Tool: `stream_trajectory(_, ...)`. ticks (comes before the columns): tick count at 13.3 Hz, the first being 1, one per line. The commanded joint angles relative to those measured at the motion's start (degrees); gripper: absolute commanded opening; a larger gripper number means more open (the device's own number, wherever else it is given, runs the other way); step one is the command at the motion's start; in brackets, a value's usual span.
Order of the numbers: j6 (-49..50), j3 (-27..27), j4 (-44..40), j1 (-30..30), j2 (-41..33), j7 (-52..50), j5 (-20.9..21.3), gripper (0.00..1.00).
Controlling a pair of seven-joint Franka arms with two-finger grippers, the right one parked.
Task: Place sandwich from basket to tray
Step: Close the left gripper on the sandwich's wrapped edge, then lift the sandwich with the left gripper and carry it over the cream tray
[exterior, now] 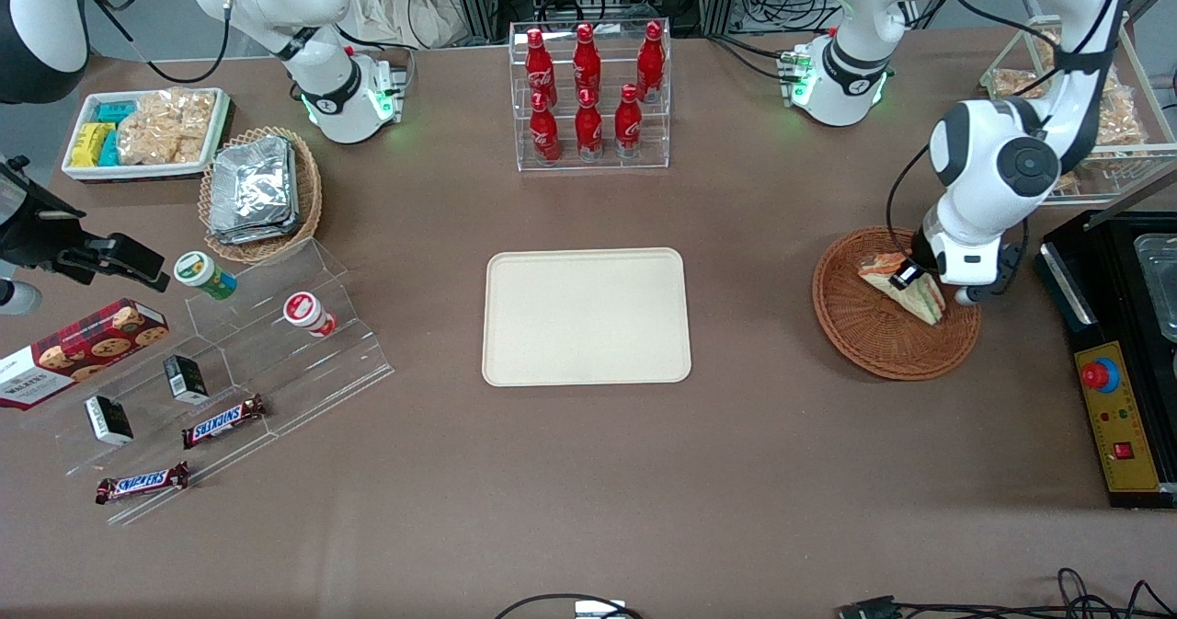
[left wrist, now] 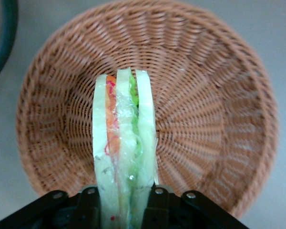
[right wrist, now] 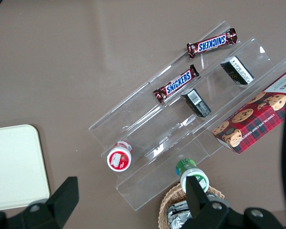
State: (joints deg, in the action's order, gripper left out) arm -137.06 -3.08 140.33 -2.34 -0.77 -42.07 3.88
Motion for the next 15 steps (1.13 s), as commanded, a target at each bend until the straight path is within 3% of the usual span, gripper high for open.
stream_trajectory(1,12.0,-0.8,-8.1,0.5,-2.2,6.7,0.1,0.0)
stream_trajectory(6,22.4,-7.2,-21.9,0.6,-1.5,17.5,-0.8,0.0)
stream_trajectory(10,22.5,-14.5,-23.7,0.6,-0.8,24.2,-0.6,0.0)
stream_trajectory(15,22.1,-24.8,-26.6,0.6,3.8,23.4,-0.5,0.0)
